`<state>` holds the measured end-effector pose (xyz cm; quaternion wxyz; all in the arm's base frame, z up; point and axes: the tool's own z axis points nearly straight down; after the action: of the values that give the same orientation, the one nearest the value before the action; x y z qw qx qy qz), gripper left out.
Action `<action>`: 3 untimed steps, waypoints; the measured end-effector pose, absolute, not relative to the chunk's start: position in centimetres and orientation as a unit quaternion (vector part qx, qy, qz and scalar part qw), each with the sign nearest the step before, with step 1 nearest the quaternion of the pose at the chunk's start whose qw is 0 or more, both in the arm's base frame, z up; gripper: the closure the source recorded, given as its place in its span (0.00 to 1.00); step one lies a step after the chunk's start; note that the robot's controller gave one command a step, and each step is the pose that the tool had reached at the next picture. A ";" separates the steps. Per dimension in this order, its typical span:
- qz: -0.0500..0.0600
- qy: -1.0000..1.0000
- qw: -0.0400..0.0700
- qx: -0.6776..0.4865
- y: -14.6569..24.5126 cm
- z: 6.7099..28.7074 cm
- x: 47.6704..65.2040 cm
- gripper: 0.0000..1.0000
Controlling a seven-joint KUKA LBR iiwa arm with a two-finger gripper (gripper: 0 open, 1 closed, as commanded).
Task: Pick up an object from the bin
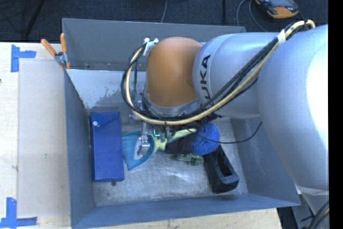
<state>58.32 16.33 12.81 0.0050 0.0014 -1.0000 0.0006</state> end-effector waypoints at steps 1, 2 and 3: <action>0.000 -1.000 0.001 0.000 16.3 13.2 58.5 0.00; -0.004 -0.999 0.006 0.040 13.2 8.0 58.0 1.00; -0.004 -0.999 0.006 0.040 13.2 8.0 58.0 1.00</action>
Offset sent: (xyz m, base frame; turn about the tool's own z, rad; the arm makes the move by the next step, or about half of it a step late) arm -0.0049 -0.0373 -0.0581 -0.0773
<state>57.99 13.15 8.00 0.0060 0.0397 -0.9992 -0.0037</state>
